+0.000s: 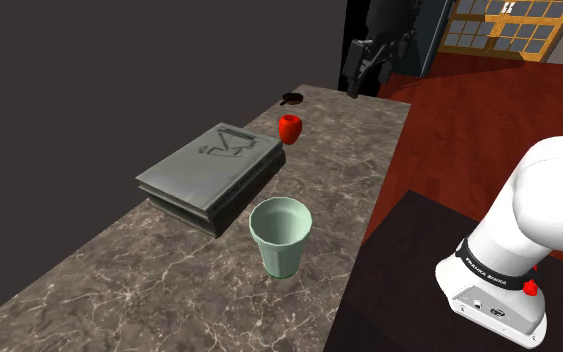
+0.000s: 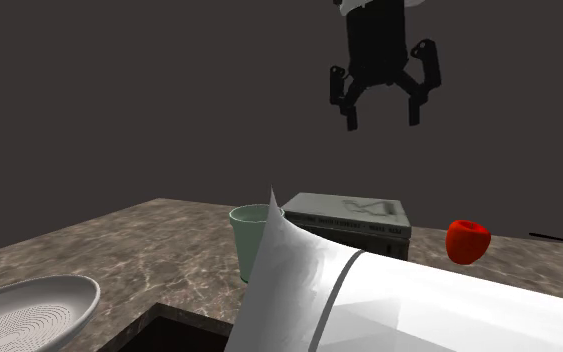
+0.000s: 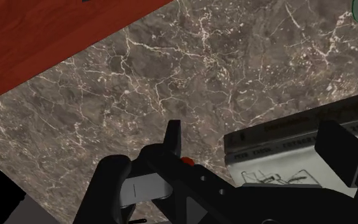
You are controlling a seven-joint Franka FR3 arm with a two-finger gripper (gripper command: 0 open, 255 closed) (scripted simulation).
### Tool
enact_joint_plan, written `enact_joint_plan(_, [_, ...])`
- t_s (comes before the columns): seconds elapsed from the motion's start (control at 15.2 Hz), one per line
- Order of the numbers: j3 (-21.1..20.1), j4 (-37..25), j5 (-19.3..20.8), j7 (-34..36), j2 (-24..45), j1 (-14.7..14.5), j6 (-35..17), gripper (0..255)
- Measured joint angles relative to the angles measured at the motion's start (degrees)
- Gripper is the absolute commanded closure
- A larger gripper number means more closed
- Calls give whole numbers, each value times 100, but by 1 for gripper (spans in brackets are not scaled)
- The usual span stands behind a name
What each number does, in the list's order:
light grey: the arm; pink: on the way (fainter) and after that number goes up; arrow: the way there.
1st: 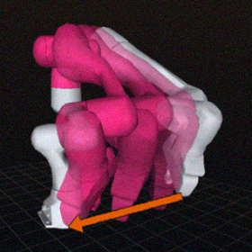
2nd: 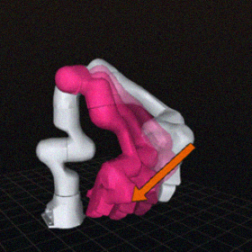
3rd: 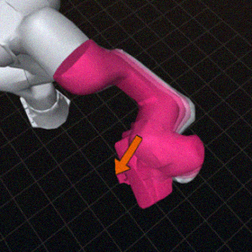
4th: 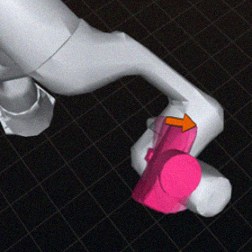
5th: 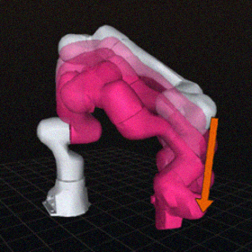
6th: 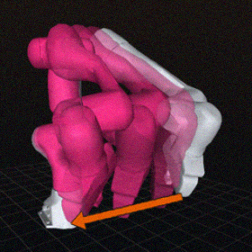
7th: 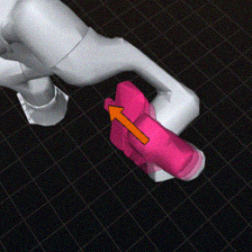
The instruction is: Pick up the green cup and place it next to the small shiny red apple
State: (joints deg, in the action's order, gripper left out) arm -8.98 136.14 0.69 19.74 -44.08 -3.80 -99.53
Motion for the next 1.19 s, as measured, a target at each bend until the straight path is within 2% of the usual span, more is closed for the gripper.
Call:
enact_joint_plan(0.73, [-1501, -69, -334, 1442, 1093, -299, -728, 0])
enact_joint_plan(1.19, [-2482, -455, -140, 2462, 2221, -273, -1199, 0])
